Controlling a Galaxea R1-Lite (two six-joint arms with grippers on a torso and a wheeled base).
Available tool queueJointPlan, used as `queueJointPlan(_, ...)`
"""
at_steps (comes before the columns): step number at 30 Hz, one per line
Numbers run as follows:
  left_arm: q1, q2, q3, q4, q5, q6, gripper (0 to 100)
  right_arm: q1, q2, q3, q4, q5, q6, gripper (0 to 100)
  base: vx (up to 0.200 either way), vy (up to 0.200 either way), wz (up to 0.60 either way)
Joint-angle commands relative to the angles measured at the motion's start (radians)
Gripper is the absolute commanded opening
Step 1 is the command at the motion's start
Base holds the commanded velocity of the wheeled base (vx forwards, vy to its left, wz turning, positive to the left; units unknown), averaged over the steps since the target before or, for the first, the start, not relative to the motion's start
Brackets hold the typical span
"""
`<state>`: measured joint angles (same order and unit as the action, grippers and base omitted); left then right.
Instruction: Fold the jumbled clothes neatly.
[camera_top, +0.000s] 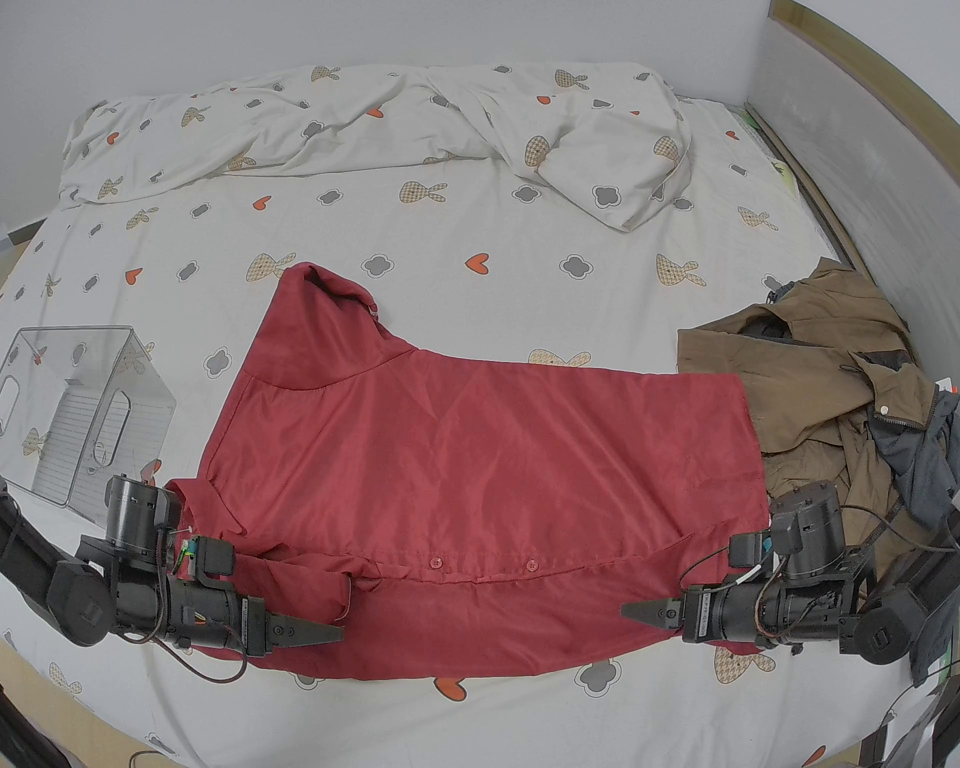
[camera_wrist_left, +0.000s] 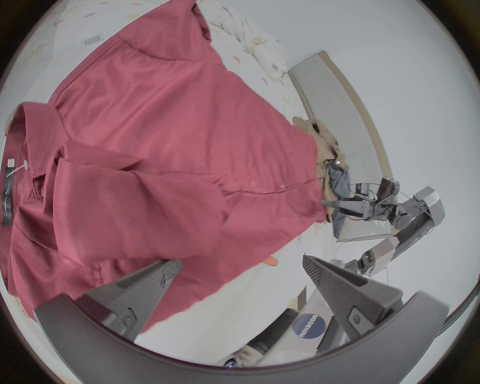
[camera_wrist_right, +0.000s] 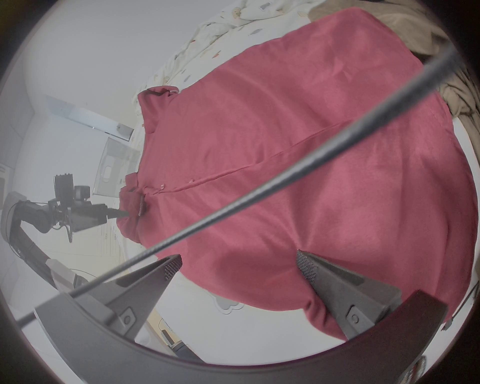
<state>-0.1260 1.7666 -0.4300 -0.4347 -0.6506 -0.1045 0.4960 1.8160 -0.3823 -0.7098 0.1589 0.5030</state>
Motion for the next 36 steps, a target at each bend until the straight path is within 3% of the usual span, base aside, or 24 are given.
queueJointPlan(1, 0.023, -0.001, -0.003, -0.001, 0.005, 0.008, 100, -0.005, -0.130, 0.026, 0.006, 0.001, -0.001, 100, 0.000, 0.000, 0.00)
queueJointPlan(6, 0.009, -0.039, 0.008, 0.005, 0.003, 0.006, 100, 0.010, -0.201, 0.045, 0.030, 0.014, -0.001, 100, 0.000, 0.000, 0.00)
queueJointPlan(9, -0.041, -0.101, 0.031, 0.010, 0.003, -0.003, 100, 0.021, -0.218, 0.051, 0.046, 0.033, 0.000, 100, 0.000, 0.000, 0.00)
queueJointPlan(15, -0.156, -0.314, 0.025, 0.031, 0.003, -0.152, 100, 0.021, -0.300, 0.045, 0.055, 0.042, 0.005, 100, 0.000, 0.000, 0.00)
queueJointPlan(19, -0.192, -0.417, -0.007, 0.116, 0.003, -0.175, 100, -0.002, -0.354, -0.012, 0.092, 0.033, 0.005, 100, 0.000, 0.000, 0.00)
queueJointPlan(25, -0.185, -0.466, -0.084, 0.129, 0.017, -0.176, 100, -0.096, -0.348, -0.125, 0.105, 0.024, -0.009, 100, 0.000, 0.000, 0.00)
queueJointPlan(27, -0.176, -0.458, -0.122, 0.131, 0.051, -0.176, 100, -0.129, -0.336, -0.165, 0.105, 0.022, -0.034, 100, 0.000, 0.000, 0.00)
queueJointPlan(30, -0.132, -0.389, -0.222, 0.129, 0.158, -0.175, 100, -0.215, -0.248, -0.248, 0.105, 0.013, -0.138, 100, 0.000, 0.000, 0.00)
queueJointPlan(32, -0.107, -0.343, -0.285, 0.129, 0.217, -0.176, 100, -0.240, -0.193, -0.300, 0.104, -0.022, -0.169, 100, 0.000, 0.000, 0.00)
queueJointPlan(36, -0.077, -0.277, -0.381, 0.131, 0.243, -0.178, 100, -0.249, -0.113, -0.374, 0.102, -0.053, -0.179, 100, 0.000, 0.000, 0.00)
